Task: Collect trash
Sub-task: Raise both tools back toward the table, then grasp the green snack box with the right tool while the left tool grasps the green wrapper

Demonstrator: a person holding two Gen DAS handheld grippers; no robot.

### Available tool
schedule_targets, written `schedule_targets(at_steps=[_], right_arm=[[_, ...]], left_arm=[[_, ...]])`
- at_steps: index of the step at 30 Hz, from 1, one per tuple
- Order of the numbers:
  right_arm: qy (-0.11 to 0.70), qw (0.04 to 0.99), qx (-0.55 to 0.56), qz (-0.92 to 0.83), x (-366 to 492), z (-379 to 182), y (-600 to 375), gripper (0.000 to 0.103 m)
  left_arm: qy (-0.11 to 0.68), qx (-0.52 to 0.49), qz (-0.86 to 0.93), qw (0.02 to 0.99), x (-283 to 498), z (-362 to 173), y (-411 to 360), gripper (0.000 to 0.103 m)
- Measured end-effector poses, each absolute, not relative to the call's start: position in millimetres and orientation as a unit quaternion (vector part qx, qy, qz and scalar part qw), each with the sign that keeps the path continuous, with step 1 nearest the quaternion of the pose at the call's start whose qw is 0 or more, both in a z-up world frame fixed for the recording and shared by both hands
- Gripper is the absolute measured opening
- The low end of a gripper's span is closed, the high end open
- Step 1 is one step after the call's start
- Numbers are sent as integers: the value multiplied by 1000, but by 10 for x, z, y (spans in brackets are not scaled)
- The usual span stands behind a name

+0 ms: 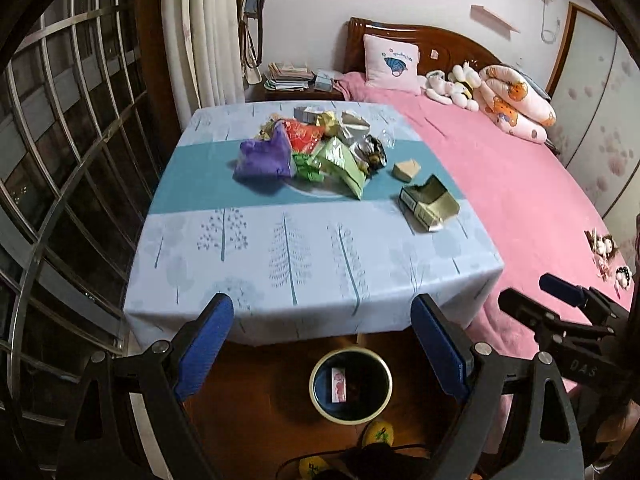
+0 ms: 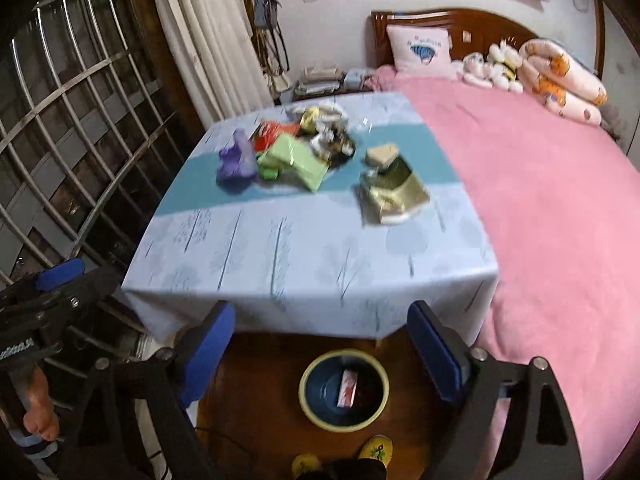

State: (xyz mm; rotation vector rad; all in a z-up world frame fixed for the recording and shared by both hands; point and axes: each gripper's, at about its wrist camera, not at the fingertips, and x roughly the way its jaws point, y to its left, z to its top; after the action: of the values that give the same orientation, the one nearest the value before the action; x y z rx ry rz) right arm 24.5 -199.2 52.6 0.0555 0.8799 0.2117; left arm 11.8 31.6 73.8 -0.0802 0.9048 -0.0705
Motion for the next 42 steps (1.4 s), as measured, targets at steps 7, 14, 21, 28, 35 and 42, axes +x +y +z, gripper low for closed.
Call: schedule_targets(at_steps=[7, 14, 21, 28, 35, 42], right_arm=[[411, 907, -1, 86, 838, 525, -2060, 90], [433, 894, -80, 84, 1844, 101, -2166, 90], [506, 847, -112, 122, 2680, -514, -2231, 90], [553, 804, -132, 176, 3052, -852, -2239, 90], [558, 787, -131, 228, 3212, -810, -2271, 80], [558, 781, -95, 265, 3414, -627, -2295, 78]], left_arm=[[444, -49, -23, 894, 542, 665, 320, 89], [465, -68, 18, 882, 1239, 442, 197, 89], [511, -98, 52, 852, 2136, 63, -69, 89], [537, -134, 82, 829, 2774, -264, -224, 89], [551, -180, 109, 808, 3200, -512, -225, 89], [556, -249, 142, 780, 3483, -756, -123, 89]])
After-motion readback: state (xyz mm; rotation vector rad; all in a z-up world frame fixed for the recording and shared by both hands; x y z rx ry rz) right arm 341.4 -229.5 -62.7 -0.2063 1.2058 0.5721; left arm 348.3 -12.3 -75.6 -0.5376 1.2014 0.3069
